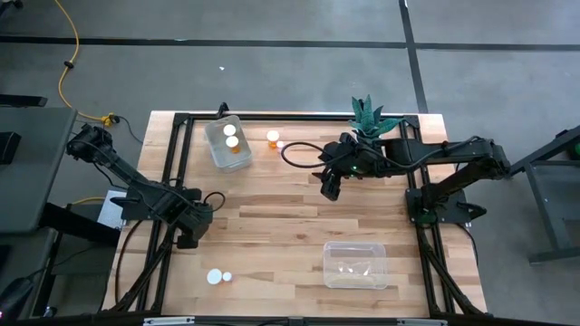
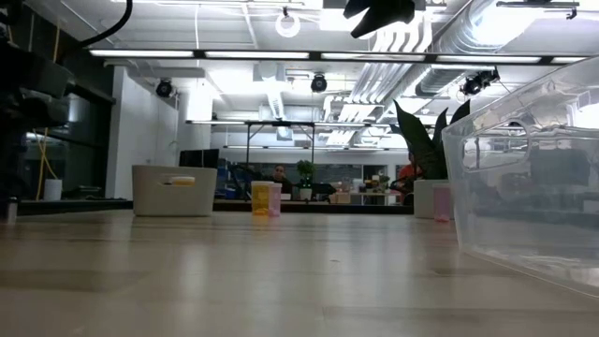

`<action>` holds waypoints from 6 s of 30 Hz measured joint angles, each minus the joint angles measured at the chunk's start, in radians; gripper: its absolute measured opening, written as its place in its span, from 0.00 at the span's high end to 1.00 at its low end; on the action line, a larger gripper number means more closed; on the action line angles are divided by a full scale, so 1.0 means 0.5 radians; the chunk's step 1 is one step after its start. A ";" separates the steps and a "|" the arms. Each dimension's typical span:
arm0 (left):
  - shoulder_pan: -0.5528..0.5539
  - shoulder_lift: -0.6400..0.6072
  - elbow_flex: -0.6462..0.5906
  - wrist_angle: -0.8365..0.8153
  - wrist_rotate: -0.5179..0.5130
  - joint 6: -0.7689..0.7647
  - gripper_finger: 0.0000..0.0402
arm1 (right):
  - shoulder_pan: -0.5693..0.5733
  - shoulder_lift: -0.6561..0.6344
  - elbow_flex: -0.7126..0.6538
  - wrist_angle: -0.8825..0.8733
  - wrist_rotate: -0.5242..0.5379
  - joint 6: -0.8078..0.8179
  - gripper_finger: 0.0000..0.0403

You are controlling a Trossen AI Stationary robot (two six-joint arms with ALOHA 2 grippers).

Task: Pick and place medicine bottles into bin by pill shape (circle, oval)
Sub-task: Put the small red pill bottle into the transparent bin, then put the large orange pill bottle into the gray bin

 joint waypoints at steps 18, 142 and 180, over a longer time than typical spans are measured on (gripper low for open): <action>0.000 -0.008 0.060 0.000 0.001 -0.016 0.73 | 0.000 0.000 0.000 0.016 -0.032 0.002 0.39; 1.096 -0.017 0.437 2.137 0.094 0.493 0.46 | 0.969 -0.031 -0.814 0.395 -0.531 0.975 0.74; 1.089 -0.050 0.423 2.191 0.067 0.525 0.46 | 0.872 -0.059 -0.562 -0.260 -0.485 0.696 0.40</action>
